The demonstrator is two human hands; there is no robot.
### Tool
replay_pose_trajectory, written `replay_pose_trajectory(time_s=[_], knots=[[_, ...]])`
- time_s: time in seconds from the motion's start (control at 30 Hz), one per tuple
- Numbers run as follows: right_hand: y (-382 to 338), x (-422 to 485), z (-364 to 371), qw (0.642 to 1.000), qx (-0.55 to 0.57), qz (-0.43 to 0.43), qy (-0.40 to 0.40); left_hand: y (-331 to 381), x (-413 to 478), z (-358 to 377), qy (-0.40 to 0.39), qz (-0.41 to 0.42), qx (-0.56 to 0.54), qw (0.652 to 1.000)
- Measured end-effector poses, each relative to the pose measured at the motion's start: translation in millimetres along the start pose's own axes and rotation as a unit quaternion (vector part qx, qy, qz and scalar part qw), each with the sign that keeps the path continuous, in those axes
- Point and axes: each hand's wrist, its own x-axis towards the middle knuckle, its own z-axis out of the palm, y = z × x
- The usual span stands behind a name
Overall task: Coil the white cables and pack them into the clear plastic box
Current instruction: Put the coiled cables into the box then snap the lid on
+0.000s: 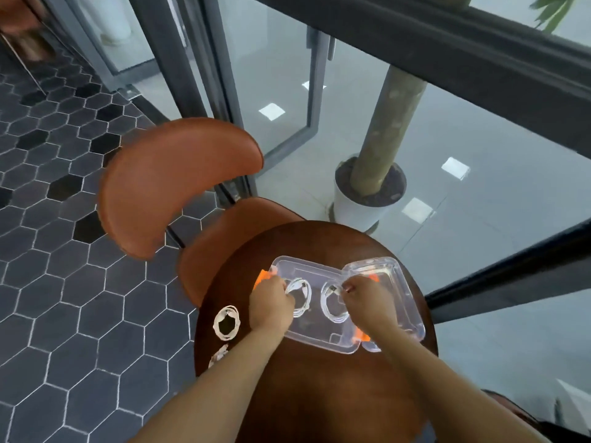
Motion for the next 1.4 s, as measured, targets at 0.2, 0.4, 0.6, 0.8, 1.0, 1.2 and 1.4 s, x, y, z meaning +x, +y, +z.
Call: replay_pose_trajectory(time_s=[0.2,0.4,0.6,0.8,1.0,1.2,1.4], knots=[[-11.9,25.9,24.8,0.976,-0.187,-0.075,-0.084,1.2,17.2,23.9,-0.034,0.025,0.081,0.996],[-11.8,47.5,52.6,0.969,-0.209,-0.069,-0.109,-0.1,23.1,48.3,-0.059,-0.076,0.047,0.994],[0.7,55.7,73.1,0.967,-0.209,-0.06,-0.132,4.7,31.5,58.5,-0.079,-0.108,0.032,0.991],[5.2,62.8,82.4,0.964,-0.22,-0.063,-0.135,-1.4,41.2,71.5,-0.081,-0.119,0.059,0.988],[6.1,66.2,91.2,0.967,-0.206,-0.042,-0.146,-4.7,43.6,84.3,-0.085,-0.123,0.07,0.986],[9.0,65.7,92.4,0.966,-0.197,-0.032,-0.163,-10.4,45.7,90.0,-0.108,-0.13,0.099,0.981],[4.0,59.9,84.9,0.959,-0.221,-0.048,-0.172,-0.7,41.3,81.4,-0.134,-0.079,0.107,0.982]])
